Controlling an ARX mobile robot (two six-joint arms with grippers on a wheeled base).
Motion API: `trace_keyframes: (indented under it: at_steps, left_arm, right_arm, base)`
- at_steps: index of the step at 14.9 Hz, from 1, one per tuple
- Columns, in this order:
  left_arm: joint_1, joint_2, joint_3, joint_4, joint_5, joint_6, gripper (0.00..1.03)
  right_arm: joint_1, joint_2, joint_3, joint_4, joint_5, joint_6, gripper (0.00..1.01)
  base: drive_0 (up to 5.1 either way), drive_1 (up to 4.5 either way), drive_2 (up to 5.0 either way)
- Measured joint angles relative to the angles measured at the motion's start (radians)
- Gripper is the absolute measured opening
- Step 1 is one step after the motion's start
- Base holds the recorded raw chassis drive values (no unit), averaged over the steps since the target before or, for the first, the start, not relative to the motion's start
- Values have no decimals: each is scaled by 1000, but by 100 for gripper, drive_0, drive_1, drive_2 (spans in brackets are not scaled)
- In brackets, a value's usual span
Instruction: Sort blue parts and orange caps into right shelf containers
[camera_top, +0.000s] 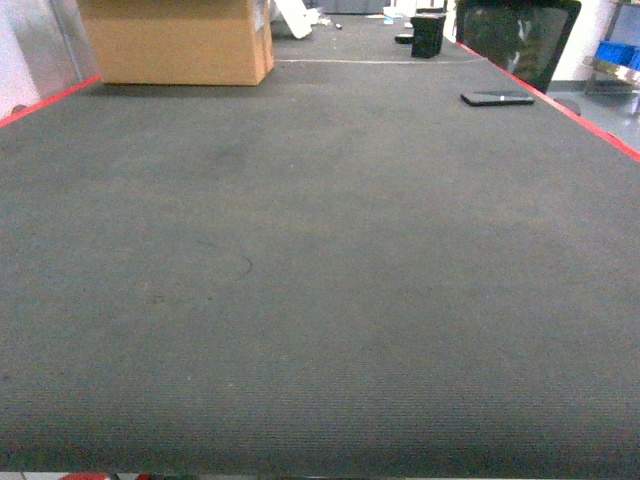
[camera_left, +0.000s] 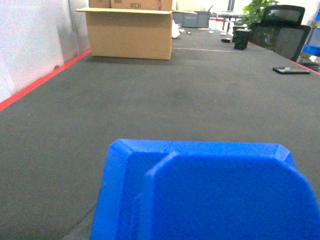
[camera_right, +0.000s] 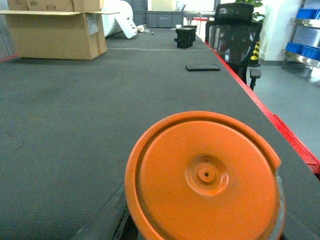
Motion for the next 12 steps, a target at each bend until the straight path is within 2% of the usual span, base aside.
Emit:
trace_keyframes:
  at_steps: [5, 12]
  left_arm:
    - [0, 0, 0, 0, 0, 0, 42]
    - [2, 0, 0, 0, -2, 0, 42]
  right_arm:
    - [0, 0, 0, 0, 0, 0, 43]
    - [0, 0, 0, 0, 0, 0, 43]
  base:
    - [0, 0, 0]
    - [-186, -186, -186]
